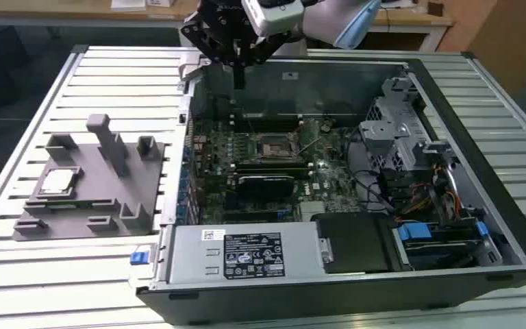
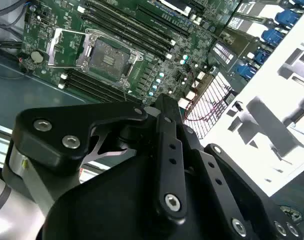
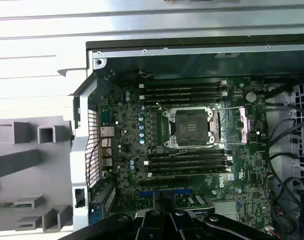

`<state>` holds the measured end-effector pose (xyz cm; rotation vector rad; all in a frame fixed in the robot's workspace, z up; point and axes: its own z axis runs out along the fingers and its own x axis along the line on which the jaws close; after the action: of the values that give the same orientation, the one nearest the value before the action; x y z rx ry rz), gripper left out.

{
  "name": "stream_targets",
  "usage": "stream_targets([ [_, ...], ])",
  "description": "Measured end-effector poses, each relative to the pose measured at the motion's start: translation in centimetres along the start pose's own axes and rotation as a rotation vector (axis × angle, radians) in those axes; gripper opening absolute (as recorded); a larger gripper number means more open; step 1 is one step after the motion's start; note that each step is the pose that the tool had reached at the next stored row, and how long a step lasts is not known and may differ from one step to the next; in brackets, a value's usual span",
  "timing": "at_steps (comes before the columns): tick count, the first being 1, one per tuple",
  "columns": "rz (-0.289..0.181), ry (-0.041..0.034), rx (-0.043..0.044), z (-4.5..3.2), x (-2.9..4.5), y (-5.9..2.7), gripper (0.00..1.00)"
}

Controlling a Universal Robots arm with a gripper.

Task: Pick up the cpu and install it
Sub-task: 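Reach for the cpu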

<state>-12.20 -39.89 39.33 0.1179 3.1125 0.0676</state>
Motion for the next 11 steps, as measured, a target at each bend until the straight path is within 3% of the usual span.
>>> stream_targets([
  [11,0.0,0.0,-0.0001,0.01,0.59,-0.05,0.11],
])
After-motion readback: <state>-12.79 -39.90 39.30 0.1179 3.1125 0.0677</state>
